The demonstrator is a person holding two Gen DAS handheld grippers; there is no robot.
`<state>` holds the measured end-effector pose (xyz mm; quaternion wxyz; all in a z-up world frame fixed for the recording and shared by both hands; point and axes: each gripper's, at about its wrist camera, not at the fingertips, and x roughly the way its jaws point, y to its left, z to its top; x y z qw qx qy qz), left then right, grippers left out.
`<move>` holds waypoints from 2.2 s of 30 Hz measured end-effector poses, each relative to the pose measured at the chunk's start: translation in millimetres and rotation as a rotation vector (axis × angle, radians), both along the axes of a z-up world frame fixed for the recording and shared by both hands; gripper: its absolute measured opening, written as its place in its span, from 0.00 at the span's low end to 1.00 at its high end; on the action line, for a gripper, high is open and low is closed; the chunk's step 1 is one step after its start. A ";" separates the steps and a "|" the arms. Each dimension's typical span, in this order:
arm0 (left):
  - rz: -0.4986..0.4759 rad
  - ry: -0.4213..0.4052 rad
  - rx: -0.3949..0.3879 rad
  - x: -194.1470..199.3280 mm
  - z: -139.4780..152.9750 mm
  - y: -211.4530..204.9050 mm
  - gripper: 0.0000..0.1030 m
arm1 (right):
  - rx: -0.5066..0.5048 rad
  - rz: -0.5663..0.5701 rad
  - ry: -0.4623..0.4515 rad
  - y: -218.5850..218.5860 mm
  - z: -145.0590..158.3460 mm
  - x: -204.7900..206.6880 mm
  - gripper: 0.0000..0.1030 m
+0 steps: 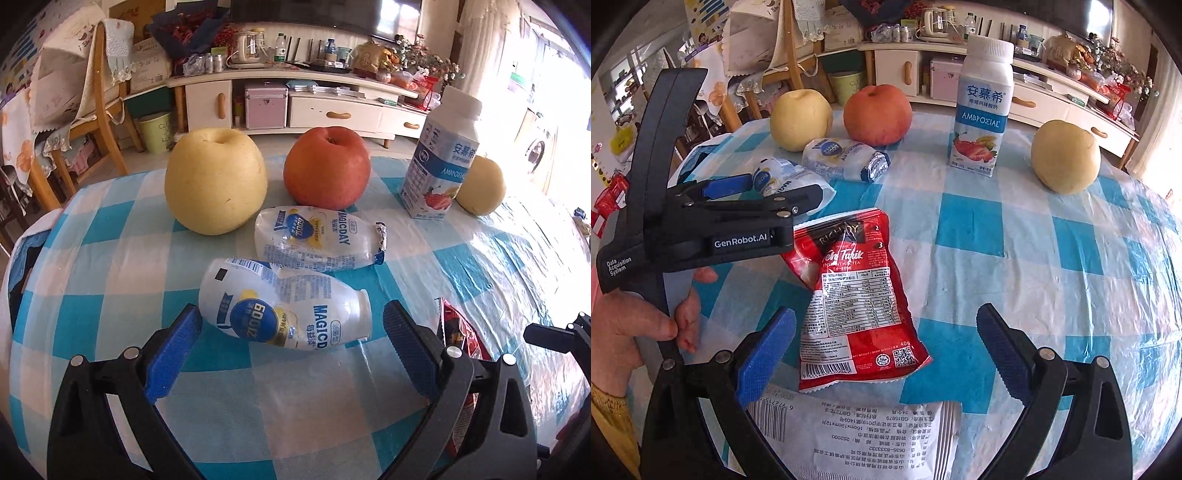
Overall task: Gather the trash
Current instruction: 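Grasp the white Magicday bottle with the left gripper while the right grasps the red snack bag, then carry the white bottle and red snack bag over the pink bucket with both grippers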
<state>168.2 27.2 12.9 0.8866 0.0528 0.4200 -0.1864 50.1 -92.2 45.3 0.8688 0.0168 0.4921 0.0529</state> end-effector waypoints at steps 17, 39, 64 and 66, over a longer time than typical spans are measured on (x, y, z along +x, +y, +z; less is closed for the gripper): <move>-0.029 0.015 0.019 -0.7 -4.9 5.8 0.96 | -0.045 0.043 0.029 7.9 -14.4 4.0 0.94; 0.053 0.016 0.029 -1.9 -7.6 9.6 0.89 | 0.001 0.067 0.071 7.5 -15.1 5.0 0.69; 0.163 -0.076 -0.072 -78.6 36.9 59.8 0.89 | 0.047 0.106 -0.021 18.1 23.6 -18.6 0.59; 0.169 -0.088 -0.070 -87.0 41.7 65.5 0.89 | 0.051 0.111 -0.032 20.6 28.4 -24.5 0.59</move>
